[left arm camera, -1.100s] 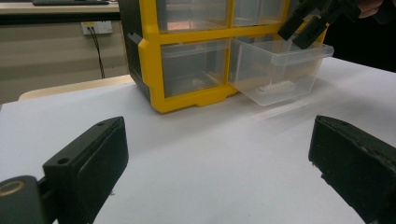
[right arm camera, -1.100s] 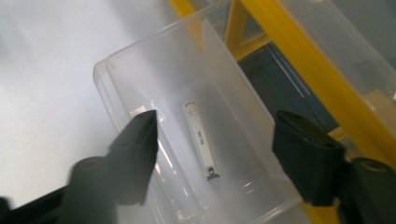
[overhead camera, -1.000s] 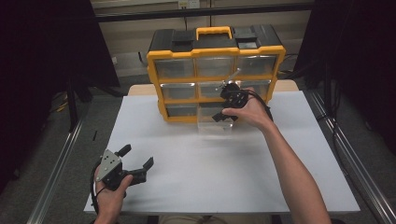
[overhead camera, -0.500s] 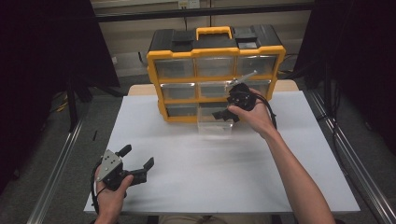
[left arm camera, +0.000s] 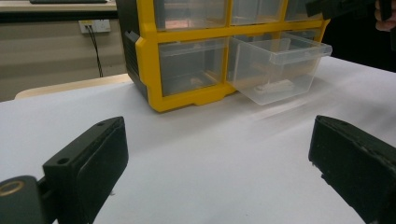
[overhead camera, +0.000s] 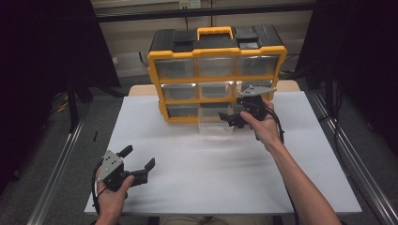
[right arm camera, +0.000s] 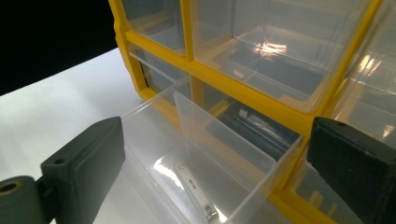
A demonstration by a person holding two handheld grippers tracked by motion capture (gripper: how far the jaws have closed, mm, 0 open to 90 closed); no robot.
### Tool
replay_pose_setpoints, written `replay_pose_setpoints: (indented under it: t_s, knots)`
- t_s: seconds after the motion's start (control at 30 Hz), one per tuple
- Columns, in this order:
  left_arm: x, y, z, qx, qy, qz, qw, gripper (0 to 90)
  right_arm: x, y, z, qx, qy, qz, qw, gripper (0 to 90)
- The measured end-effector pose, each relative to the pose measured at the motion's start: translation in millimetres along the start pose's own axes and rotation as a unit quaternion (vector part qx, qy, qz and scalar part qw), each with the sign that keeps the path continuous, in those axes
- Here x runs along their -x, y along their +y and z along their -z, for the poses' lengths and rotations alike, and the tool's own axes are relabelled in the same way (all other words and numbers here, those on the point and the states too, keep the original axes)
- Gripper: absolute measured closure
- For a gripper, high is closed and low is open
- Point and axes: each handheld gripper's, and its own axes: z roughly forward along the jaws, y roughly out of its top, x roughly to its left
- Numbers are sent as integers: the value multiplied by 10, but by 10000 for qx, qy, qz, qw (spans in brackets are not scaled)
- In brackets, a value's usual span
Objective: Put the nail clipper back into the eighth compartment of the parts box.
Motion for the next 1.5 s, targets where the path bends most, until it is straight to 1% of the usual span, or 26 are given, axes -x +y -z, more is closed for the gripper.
replay_pose_setpoints:
  t_s: [0.13,0.17,0.23,0.27,0.3,0.33,0.37,0.47,0.5,0.53,0.6,0.7,0.73,0.8,0.83,0.87,0.9,1.03,1.07,1.1,1.13,1.2,1.23,1.3,1.4,1.5]
  knots:
    - [3,-3,-1,12,3,60,10000,47,-41,-92,27,221,-157,49,9996,39]
    - [4,-3,-1,10,0,62,10000,47,-49,-129,47,320,-272,39,9991,37]
    - [4,-2,1,3,5,43,10000,47,-57,-149,61,362,-305,8,9989,38]
    - [3,-1,1,5,-1,35,10000,47,-61,-166,80,394,-361,16,9986,40]
    - [0,-1,3,-14,-1,16,10000,47,-71,-206,120,494,-477,-43,9976,41]
    - [5,-3,-2,16,2,66,10000,47,-71,-206,120,494,-477,-43,9976,41]
    - [2,-3,-1,5,12,45,10000,47,-68,-226,143,534,-518,-40,9972,43]
    - [5,-3,-3,0,16,103,9999,45,-76,-306,218,525,-573,-39,9970,43]
    - [2,-6,-5,-7,38,87,10000,44,-79,-337,236,490,-522,-35,9974,48]
    - [6,-11,-12,-25,1,127,9999,44,-86,-363,248,499,-546,4,9973,52]
    - [14,-19,-19,-51,-38,127,9999,43,-103,-430,282,507,-560,50,9971,54]
    - [31,-16,-18,-52,-25,111,9999,42,-121,-513,355,573,-602,40,9965,50]
    - [30,-11,-15,-75,-16,82,9999,42,-127,-533,388,585,-588,51,9965,45]
    - [31,-12,-18,-45,-9,120,9999,42,-142,-578,484,629,-655,58,9959,44]
    - [29,-14,-21,-30,-14,134,9999,42,-151,-606,535,639,-611,8,9961,43]
    - [31,-15,-25,-39,-40,157,9999,42,-157,-630,577,638,-622,8,9960,42]
    - [31,-13,-21,-43,7,137,9999,42,-165,-658,613,668,-649,43,9956,41]
    - [40,-11,-26,-31,5,107,9999,42,-170,-780,742,674,-653,-37,9956,39]
    - [37,-12,-31,-34,-13,94,9999,42,-164,-808,772,694,-660,-96,9954,35]
    - [46,-14,-37,-42,-5,154,9999,42,-162,-832,799,670,-680,-133,9953,25]
    - [48,-16,-42,-28,-9,169,9999,42,-153,-857,830,645,-720,-60,9953,25]
    - [44,-14,-39,-17,-33,160,9999,42,-140,-908,884,625,-752,-156,9951,26]
    - [45,-11,-36,-19,-2,140,9999,42,-137,-933,910,629,-771,-178,9949,28]
    - [49,-11,-40,0,-56,162,9999,42,-134,-983,967,611,-837,-233,9943,28]
    - [61,-6,-37,-34,-23,162,9999,42,-134,-1043,1046,629,-961,-286,9930,33]
    - [67,4,-31,23,-71,148,9999,42,-145,-1096,1133,642,-1046,-299,9920,34]
